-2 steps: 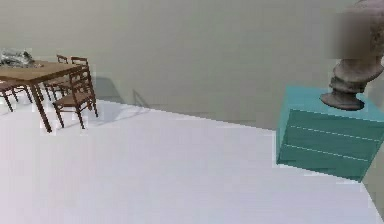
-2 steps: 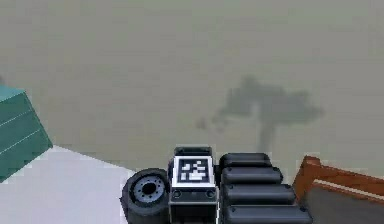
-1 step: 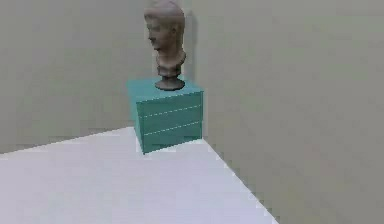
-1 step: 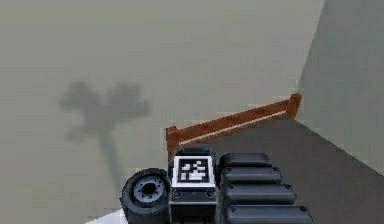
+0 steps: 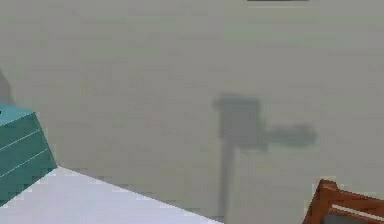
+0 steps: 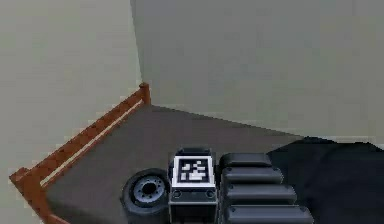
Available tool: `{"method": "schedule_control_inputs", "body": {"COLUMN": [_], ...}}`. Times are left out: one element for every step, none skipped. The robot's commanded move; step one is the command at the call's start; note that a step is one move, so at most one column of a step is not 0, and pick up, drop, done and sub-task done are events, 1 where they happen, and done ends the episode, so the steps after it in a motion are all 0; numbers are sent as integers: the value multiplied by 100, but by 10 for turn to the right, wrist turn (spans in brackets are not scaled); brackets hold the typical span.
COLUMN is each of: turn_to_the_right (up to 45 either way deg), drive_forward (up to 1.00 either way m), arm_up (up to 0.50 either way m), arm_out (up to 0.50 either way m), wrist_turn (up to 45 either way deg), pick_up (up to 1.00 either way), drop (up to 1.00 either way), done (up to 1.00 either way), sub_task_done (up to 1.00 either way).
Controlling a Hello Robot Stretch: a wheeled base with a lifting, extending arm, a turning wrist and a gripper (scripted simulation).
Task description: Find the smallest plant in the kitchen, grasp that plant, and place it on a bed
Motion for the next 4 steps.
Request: {"method": "schedule_control_inputs", "body": {"turn_to_the_right": [330, 0, 0, 0], "drive_forward": [0, 0, 0, 0], "arm_up": [0, 0, 0, 0], "arm_out": [0, 48, 0, 0], "wrist_turn": [0, 0, 450, 450], "pick_up": [0, 0, 0, 0], "drop": [0, 0, 0, 0], "done": [0, 0, 0, 0], "sub_task_done": [0, 0, 0, 0]}}
